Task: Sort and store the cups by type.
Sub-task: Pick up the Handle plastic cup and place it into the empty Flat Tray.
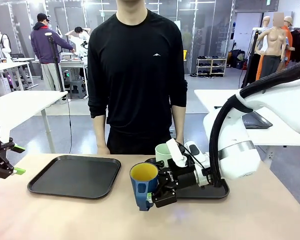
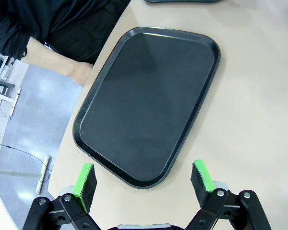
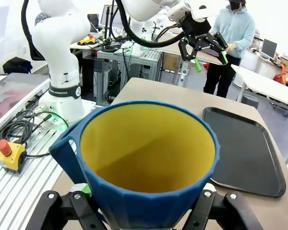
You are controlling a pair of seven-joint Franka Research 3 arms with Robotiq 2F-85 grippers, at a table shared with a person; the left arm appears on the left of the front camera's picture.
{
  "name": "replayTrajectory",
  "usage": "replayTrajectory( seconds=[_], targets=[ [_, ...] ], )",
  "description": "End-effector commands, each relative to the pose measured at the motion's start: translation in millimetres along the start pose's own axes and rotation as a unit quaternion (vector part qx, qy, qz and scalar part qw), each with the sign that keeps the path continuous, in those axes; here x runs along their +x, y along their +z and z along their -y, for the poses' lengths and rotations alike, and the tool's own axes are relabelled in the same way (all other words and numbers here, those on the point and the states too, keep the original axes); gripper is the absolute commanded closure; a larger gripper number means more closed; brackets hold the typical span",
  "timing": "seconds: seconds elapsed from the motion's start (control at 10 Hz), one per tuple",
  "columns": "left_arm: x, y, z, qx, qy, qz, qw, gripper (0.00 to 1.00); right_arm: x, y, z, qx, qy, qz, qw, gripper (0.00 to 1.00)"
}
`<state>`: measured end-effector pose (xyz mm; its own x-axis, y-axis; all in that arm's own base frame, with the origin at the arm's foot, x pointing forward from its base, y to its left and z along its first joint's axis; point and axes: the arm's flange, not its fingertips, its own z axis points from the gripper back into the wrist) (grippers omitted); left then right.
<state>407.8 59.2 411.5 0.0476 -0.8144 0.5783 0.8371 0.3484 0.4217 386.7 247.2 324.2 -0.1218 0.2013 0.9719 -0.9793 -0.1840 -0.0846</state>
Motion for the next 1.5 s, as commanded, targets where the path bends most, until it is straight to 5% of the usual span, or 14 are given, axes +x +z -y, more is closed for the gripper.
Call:
replayTrajectory(
  seconds=[0.0, 0.4, 0.5, 1.4],
  targets=[
    [-2, -2, 3, 0.009, -0.01, -0.003, 1.0, 0.0, -2, -1, 0, 0.005, 0.005, 0.001, 1.0, 0.81],
    [-2, -2, 3, 0.009, -0.01, -0.003, 1.0, 0.0, -2, -1, 0, 0.005, 0.005, 0.001, 1.0, 0.81],
    [-2, -2, 3, 0.009, -0.01, -0.003, 1.0, 0.0, 0, 0, 0, 0.0, 0.0, 0.0, 1.0, 0.26],
    [-2, -2, 3, 0.009, -0.01, -0.003, 1.0, 0.0, -12, -159, 50, -0.002, 0.008, 0.077, 0.997, 0.26]
  ],
)
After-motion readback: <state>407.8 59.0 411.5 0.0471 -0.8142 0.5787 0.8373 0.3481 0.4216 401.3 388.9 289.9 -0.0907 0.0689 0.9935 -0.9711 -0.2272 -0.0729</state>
